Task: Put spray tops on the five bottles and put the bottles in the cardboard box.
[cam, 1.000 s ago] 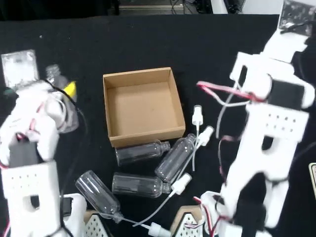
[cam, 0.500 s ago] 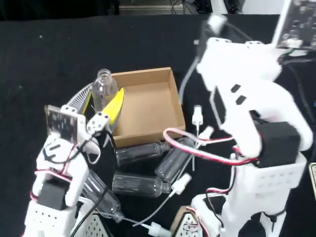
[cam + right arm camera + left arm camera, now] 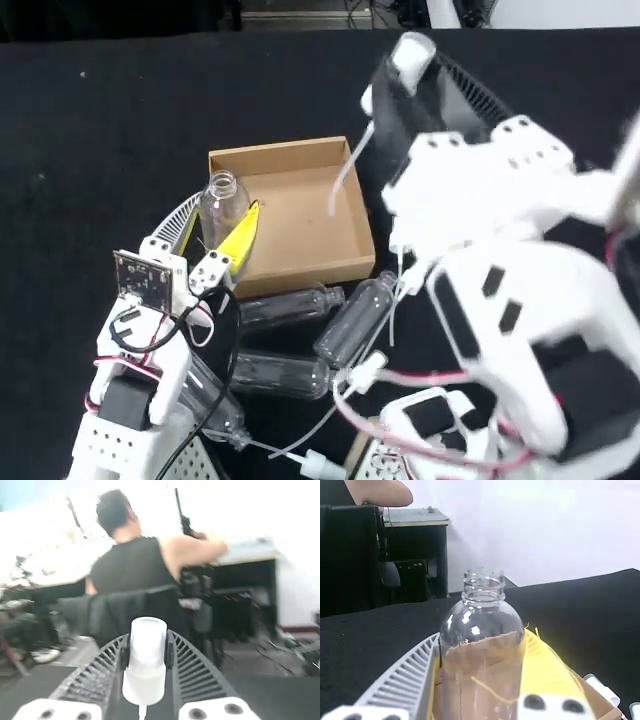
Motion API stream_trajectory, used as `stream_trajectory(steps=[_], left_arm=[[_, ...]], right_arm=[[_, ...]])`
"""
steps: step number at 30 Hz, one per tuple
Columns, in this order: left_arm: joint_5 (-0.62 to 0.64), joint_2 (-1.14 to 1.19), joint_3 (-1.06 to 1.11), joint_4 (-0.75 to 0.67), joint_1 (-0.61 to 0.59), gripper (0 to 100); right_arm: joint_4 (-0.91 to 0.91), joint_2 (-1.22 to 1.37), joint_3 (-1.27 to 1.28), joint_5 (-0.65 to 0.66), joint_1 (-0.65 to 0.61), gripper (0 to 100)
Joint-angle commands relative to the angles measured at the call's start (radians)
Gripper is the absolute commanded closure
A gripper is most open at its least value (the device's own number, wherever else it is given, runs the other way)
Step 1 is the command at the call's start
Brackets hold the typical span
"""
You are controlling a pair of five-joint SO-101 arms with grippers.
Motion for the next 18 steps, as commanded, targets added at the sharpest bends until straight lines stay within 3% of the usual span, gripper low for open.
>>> stream_trajectory(steps=[1, 9, 18], left_arm=[[0.003, -0.005, 0.002, -0.023, 0.012, 92], [-0.003, -0.005, 0.005, -0.023, 0.062, 91], [-0.005, -0.005, 0.028, -0.025, 0.097, 91]], right_arm=[[-0.141, -0.022, 0.119, -0.008, -0.107, 97.9], [-0.545, -0.031, 0.437, -0.008, -0.121, 98.0], [-0.620, -0.044, 0.499, -0.008, -0.123, 98.0]])
